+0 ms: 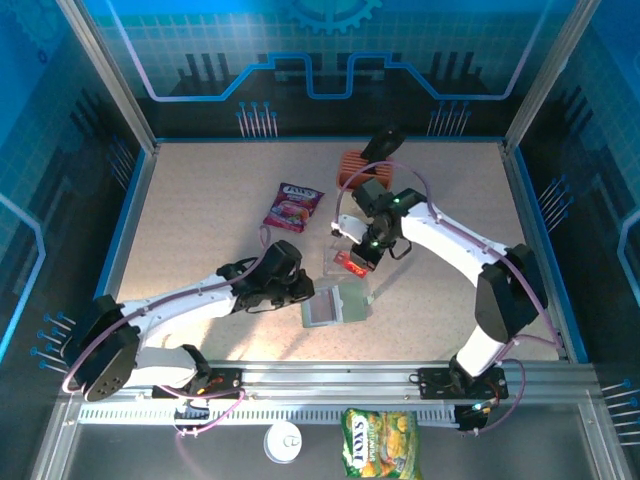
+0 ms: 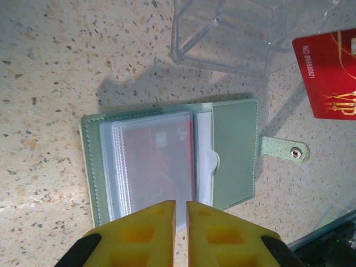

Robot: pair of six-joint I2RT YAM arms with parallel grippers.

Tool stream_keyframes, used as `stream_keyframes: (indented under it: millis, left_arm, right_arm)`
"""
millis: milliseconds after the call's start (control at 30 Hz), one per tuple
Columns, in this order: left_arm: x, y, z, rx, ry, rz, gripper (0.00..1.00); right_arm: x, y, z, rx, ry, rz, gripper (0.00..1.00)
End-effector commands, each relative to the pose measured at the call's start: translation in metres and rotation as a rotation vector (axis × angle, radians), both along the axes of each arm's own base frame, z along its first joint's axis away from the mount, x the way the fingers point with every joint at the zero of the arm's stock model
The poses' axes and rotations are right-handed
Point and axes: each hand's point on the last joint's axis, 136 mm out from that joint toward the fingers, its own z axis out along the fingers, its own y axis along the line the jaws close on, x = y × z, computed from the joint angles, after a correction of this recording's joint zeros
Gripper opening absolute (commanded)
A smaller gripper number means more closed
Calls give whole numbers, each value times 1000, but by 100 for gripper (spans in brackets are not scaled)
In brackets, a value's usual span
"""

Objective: Take the credit cards out of the card holder

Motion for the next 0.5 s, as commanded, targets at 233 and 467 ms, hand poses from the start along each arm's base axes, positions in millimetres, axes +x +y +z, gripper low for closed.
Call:
stream_keyframes:
  millis: [233,467]
  left_arm:
    - [-2,21,-9,14,13,80,13]
    - [-1,22,-11,18,22,88,13]
  right_arm:
    - [14,2,12,-44,-12,279,0]
    - [29,0,0,-95,37,309,0]
